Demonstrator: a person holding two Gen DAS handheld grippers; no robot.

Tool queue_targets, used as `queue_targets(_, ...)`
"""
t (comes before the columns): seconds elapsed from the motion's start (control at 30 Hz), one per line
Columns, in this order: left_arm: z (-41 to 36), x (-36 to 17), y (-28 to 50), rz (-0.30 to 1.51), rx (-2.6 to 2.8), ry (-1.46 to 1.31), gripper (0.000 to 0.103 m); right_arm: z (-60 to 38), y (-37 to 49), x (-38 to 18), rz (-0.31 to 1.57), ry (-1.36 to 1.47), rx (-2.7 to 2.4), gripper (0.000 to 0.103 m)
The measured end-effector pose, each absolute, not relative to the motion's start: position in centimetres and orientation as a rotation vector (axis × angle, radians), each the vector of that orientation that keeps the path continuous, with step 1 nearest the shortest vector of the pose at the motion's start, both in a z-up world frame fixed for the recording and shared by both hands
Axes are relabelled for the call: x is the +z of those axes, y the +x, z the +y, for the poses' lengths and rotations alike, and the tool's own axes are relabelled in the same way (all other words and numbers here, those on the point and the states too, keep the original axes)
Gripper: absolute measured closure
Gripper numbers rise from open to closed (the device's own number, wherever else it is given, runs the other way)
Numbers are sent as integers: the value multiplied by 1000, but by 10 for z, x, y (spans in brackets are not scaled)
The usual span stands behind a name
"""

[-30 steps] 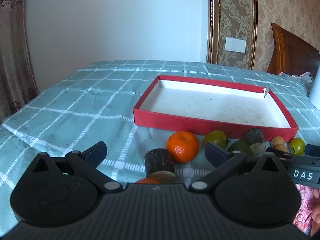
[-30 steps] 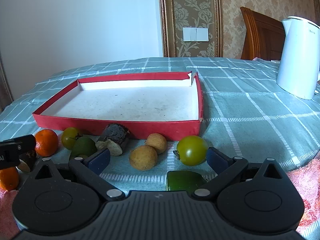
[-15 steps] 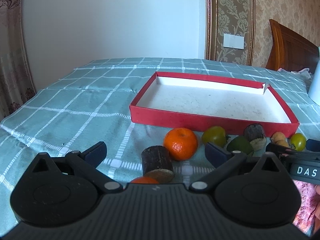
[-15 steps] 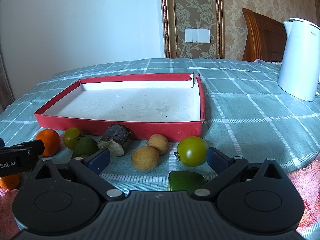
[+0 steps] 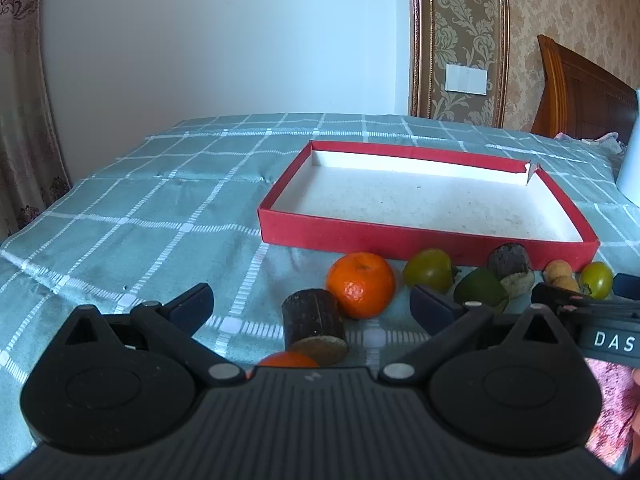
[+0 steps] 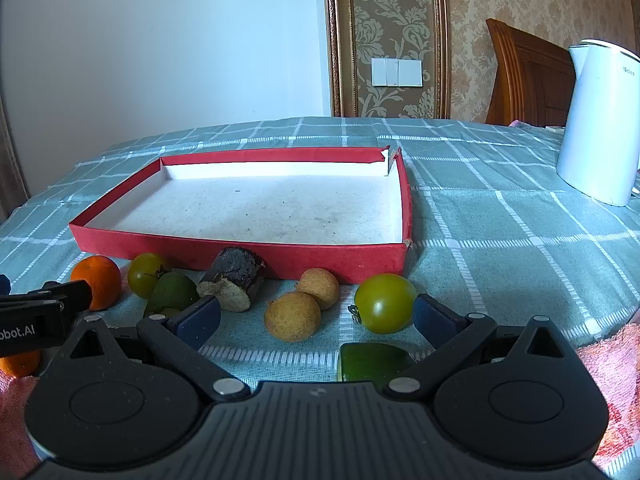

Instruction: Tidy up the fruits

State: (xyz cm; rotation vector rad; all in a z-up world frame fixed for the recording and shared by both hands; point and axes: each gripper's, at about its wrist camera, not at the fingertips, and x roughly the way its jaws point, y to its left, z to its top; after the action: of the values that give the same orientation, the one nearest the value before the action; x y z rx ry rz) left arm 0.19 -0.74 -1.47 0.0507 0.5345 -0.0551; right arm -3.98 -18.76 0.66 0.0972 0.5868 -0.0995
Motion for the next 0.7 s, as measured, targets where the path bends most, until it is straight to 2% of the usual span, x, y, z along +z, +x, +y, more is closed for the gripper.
queue_targets(0.7, -9, -16, 2, 535, -61, 57, 0, -188, -40, 8, 585, 102, -97, 0)
